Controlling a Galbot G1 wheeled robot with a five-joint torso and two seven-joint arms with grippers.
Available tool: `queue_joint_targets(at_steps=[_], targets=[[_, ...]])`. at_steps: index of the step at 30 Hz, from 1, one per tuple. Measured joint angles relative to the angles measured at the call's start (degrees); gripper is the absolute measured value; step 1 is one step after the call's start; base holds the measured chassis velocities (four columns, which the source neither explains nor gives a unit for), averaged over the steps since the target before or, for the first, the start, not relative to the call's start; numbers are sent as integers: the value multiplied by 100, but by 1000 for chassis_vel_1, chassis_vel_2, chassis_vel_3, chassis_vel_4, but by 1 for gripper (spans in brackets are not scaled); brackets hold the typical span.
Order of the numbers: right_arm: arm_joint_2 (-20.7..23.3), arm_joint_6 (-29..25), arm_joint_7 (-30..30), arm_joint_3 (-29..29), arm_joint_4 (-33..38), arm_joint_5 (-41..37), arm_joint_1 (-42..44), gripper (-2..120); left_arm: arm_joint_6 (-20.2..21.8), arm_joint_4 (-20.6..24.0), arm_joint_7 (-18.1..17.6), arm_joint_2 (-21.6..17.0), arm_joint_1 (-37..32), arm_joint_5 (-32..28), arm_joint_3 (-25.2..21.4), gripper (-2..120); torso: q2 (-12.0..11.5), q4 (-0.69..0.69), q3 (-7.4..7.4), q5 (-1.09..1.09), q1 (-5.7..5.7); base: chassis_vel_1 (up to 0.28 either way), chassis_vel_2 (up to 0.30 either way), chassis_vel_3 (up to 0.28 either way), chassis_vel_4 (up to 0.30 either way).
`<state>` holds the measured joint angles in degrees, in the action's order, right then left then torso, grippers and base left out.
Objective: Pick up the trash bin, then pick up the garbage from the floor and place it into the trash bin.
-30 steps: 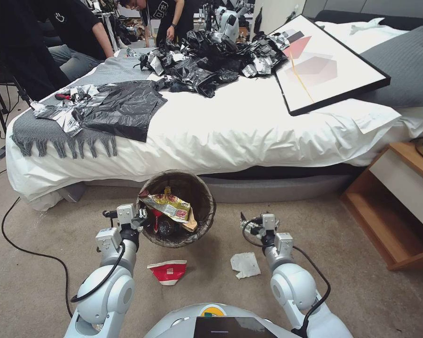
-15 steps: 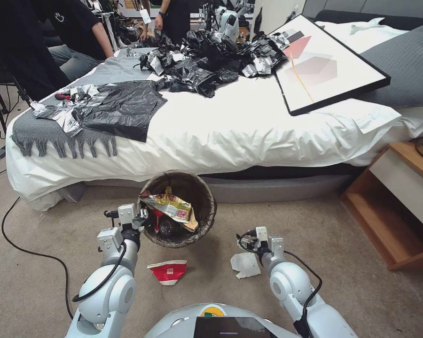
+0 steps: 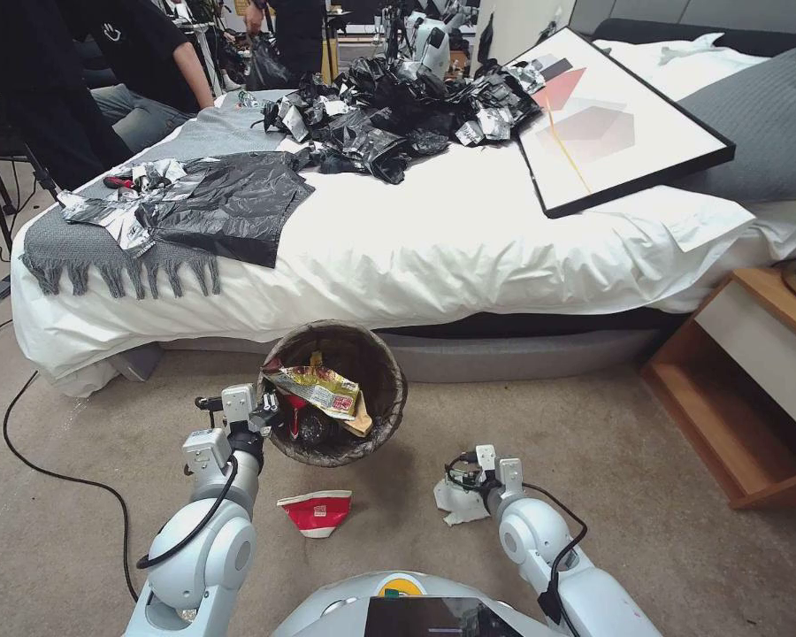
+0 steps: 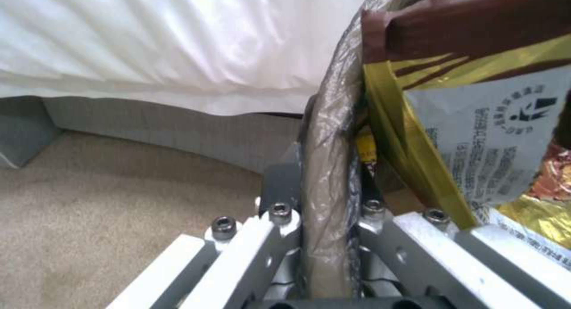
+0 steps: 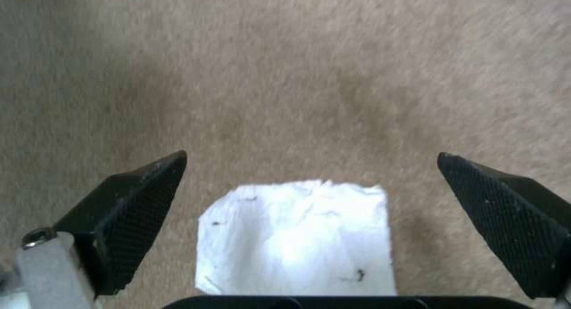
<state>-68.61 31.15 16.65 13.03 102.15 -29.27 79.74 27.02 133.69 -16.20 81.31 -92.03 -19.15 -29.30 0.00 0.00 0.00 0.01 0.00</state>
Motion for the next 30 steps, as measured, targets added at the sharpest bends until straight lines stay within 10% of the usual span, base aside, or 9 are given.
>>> queue_joint_targets(at_steps=[22, 30], targets=[[-266, -61, -245, -297, -1306, 174, -392, 100, -4, -48, -5, 46, 22, 38, -2, 4, 0, 0, 0, -1, 0, 0, 0, 0, 0], [-340, -193, -347, -250, -1703, 324, -414, 75, -8, -39, -18, 43, 1, 42, -1, 4, 0, -1, 0, -3, 0, 0, 0, 0, 0]])
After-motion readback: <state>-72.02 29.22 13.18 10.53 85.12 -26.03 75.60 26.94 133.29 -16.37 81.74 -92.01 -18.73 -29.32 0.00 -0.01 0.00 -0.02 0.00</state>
